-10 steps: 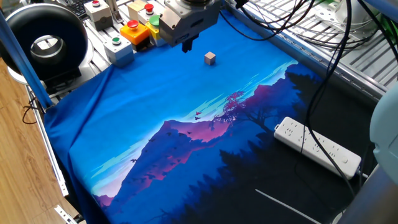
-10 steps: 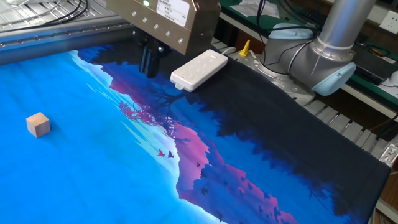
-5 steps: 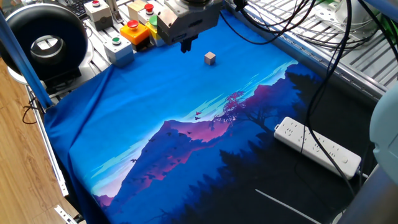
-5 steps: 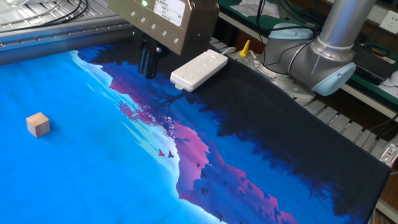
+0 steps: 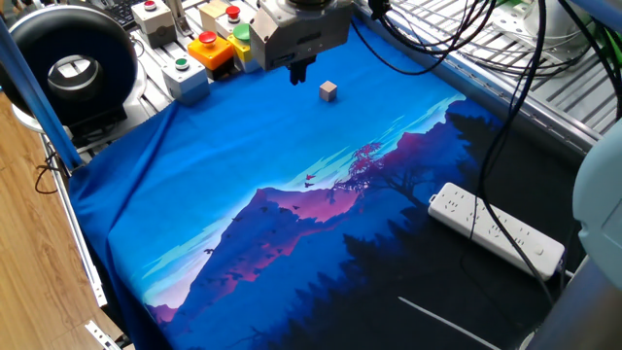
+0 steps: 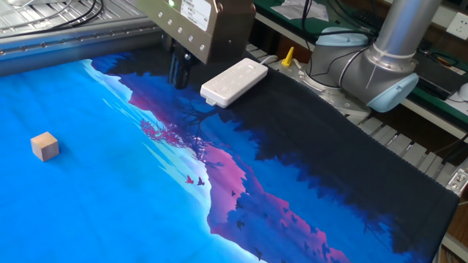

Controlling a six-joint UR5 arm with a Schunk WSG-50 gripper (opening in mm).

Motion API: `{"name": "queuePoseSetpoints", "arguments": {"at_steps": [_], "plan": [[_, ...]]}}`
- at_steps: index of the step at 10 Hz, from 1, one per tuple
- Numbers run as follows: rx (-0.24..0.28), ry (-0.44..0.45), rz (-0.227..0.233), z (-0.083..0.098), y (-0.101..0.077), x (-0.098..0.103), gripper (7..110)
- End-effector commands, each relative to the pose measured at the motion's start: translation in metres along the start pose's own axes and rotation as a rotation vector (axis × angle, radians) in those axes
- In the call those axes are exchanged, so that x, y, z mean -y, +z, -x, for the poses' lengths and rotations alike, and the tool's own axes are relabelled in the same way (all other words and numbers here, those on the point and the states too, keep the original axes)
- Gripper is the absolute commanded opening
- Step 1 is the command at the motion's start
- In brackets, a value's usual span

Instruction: Pick up the small block on the left and move it to the right

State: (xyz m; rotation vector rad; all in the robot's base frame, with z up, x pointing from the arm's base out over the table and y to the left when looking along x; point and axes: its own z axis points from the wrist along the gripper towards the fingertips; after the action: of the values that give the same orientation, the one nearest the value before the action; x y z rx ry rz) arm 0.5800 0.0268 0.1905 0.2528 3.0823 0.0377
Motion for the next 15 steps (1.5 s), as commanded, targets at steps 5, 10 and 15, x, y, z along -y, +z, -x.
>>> {"name": "queuePoseSetpoints", "arguments": {"at_steps": [5, 10, 15], "plan": [[0.031, -0.192, 0.052, 0.046, -0.015, 0.044, 7], [0.143, -0.385, 0.051, 0.083, 0.016, 0.118, 7], [0.191, -0.421, 0.055, 0.095, 0.036, 0.107, 7]]}}
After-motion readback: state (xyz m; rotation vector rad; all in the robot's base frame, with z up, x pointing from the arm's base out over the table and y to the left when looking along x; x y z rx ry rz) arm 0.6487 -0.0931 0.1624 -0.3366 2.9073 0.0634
